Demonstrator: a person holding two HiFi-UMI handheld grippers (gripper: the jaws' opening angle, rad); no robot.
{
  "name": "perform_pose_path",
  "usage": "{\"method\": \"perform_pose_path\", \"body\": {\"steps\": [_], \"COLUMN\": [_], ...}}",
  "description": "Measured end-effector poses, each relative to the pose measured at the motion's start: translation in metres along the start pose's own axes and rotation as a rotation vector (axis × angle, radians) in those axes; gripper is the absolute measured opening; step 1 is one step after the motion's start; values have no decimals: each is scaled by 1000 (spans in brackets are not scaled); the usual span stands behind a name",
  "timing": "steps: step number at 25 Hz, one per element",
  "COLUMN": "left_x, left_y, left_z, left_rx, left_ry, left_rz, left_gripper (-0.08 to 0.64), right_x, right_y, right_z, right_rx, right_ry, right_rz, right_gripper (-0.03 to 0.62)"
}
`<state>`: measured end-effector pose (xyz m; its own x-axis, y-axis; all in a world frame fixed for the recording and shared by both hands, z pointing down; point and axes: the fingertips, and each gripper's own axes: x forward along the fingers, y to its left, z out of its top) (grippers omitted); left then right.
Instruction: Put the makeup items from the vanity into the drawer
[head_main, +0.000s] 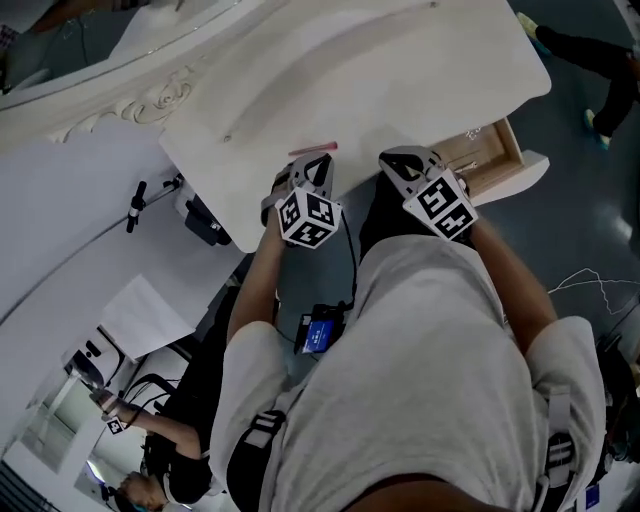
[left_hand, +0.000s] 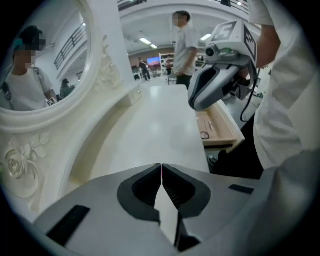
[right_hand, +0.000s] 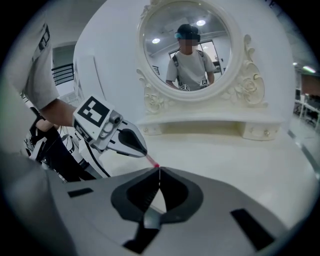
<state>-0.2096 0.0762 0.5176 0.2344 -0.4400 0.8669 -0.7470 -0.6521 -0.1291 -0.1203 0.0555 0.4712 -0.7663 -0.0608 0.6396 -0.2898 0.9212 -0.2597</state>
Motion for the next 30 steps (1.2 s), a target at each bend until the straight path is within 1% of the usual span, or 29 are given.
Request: {"method": "perform_pose_path", "body": {"steps": [3, 5, 6, 7, 9, 11, 15, 18, 20, 22, 26, 28, 30], "left_x": [7, 10, 12, 14, 18, 23, 34, 40, 41, 41, 43, 43, 44], "left_y": [7, 7, 5, 4, 6, 11, 17, 15, 12, 10, 11, 13, 14], "left_z": [-16, -26, -32, -37, -45, -50, -57, -61, -62, -64, -62, -61, -61], "left_rx": [96, 148, 174, 201, 251, 279, 300, 327, 338, 333, 297, 282, 276], "left_ry": [79, 133, 161, 188, 227, 249, 288, 315, 335, 355, 364, 365, 373], "left_rz": [-46, -96, -129, -157, -178, -171, -183, -217, -254, -298, -375, -381, -366], "left_gripper": [8, 11, 46, 126, 146, 146, 146, 143, 131, 112, 112, 103, 98], "right_x": [-2, -4, -5, -7, -9, -12, -14, -18, -21, -24, -28, -28, -29], "right_y": [-4, -6, -8, -10, -13, -15, -17, -17, -17, -17, -20, -21, -21], "right_z": [-2, -4, -6, -7, -10, -12, -14, -15, -17, -19, -25, -26, -25], "right_rx": [7, 11, 14, 18, 28, 39, 52, 57, 62, 70, 85, 86, 83], "right_ry": [7, 10, 12, 13, 14, 12, 7, 4, 2, 4, 8, 5, 1], "right_rz": [-11, -19, -25, -31, -44, -55, -71, -83, -88, -91, -97, -98, -96], "right_gripper": [15, 15, 15, 15, 15, 15, 15, 15, 15, 15, 15, 15, 15]}}
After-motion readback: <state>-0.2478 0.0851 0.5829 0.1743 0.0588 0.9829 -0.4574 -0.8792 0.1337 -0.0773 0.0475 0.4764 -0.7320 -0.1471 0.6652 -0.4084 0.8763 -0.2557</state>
